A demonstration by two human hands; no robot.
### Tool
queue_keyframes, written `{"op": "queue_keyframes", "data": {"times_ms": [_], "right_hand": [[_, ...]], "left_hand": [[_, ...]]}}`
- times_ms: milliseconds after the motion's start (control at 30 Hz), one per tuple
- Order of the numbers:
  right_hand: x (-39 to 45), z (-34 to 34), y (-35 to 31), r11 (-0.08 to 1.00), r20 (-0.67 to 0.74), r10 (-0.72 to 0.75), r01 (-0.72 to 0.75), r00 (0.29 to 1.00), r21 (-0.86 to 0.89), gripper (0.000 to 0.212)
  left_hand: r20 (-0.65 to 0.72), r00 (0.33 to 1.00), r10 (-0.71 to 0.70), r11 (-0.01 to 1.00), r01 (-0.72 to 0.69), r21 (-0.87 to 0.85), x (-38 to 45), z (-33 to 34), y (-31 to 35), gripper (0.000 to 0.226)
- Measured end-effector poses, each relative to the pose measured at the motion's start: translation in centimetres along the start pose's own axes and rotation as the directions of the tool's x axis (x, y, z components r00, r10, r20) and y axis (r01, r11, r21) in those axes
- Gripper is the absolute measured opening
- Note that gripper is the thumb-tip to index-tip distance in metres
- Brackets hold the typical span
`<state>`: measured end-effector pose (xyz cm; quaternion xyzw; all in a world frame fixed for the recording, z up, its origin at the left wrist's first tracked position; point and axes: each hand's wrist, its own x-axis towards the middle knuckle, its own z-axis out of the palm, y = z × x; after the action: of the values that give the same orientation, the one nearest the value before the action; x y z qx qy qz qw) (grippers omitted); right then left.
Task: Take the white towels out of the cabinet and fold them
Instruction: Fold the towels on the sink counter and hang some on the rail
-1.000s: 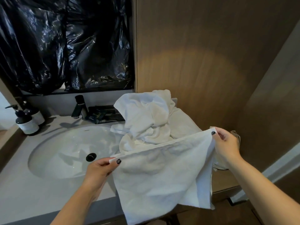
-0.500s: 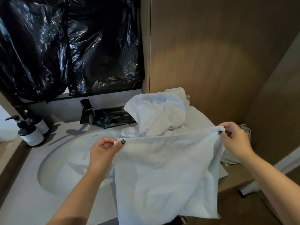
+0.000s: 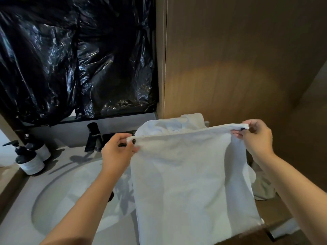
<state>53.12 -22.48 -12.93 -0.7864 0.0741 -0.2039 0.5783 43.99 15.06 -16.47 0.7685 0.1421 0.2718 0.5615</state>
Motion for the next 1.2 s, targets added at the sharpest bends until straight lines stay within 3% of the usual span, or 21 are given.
{"op": "queue_keyframes", "data": {"times_ms": [167, 300, 367, 433, 467, 533, 600, 633, 767, 967, 1067, 1200], "right_hand": [[5.3, 3.4, 1.2, 0.992, -0.013, 0.117, -0.116, 0.993, 0.049, 0.029], [6.9, 6.5, 3.5, 0.98, 0.039, 0.197, -0.196, 0.98, -0.026, 0.035], [6.0, 7.9, 4.5, 0.988, 0.143, 0.143, -0.133, 0.979, -0.079, 0.052], [3.7, 9.4, 5.1, 0.985, 0.285, -0.073, 0.114, 0.956, -0.129, 0.068], [2.4, 10.1, 5.1, 0.936, 0.36, -0.23, 0.307, 0.904, -0.173, 0.067], [0.1, 11.5, 5.4, 0.71, 0.564, -0.459, 0.665, 0.687, -0.232, 0.056], [-0.8, 12.8, 6.3, 0.464, 0.728, -0.487, 0.849, 0.483, -0.253, 0.056], [-0.7, 13.2, 7.0, 0.422, 0.767, -0.453, 0.867, 0.455, -0.265, 0.058], [1.6, 13.5, 11.1, 0.438, 0.791, -0.437, 0.87, 0.428, -0.229, 0.063], [5.0, 13.1, 15.6, 0.457, 0.746, -0.492, 0.862, 0.45, -0.219, 0.071], [6.3, 12.6, 16.9, 0.493, 0.714, -0.405, 0.794, 0.571, -0.356, 0.076], [8.4, 11.4, 18.3, 0.644, 0.633, -0.183, 0.578, 0.752, -0.501, 0.084]], "left_hand": [[-0.114, 0.975, -0.193, 0.977, 0.18, -0.111, 3.9, 4.1, -1.0, 0.021], [-0.122, 0.947, -0.296, 0.955, 0.294, -0.036, 4.6, 7.7, -2.6, 0.02], [-0.037, 0.961, -0.273, 0.961, 0.274, 0.029, 3.5, 9.7, -3.1, 0.031], [0.06, 0.992, -0.11, 0.98, 0.098, 0.17, 1.5, 12.0, -3.3, 0.057], [0.109, 0.994, 0.01, 0.971, -0.036, 0.238, 0.4, 13.2, -3.2, 0.061], [0.23, 0.957, 0.178, 0.918, -0.245, 0.311, -1.3, 15.6, -3.2, 0.061], [0.332, 0.919, 0.214, 0.853, -0.341, 0.395, -1.9, 17.2, -4.1, 0.06], [0.361, 0.906, 0.22, 0.816, -0.374, 0.441, -2.0, 17.7, -4.7, 0.06], [0.398, 0.891, 0.219, 0.686, -0.431, 0.587, -1.3, 18.5, -7.4, 0.064], [0.386, 0.897, 0.216, 0.653, -0.426, 0.626, -0.6, 19.1, -9.0, 0.063], [0.334, 0.923, 0.19, 0.678, -0.37, 0.636, -0.8, 19.1, -9.1, 0.064], [0.28, 0.943, 0.179, 0.703, -0.322, 0.634, -1.3, 19.0, -8.4, 0.064]]}}
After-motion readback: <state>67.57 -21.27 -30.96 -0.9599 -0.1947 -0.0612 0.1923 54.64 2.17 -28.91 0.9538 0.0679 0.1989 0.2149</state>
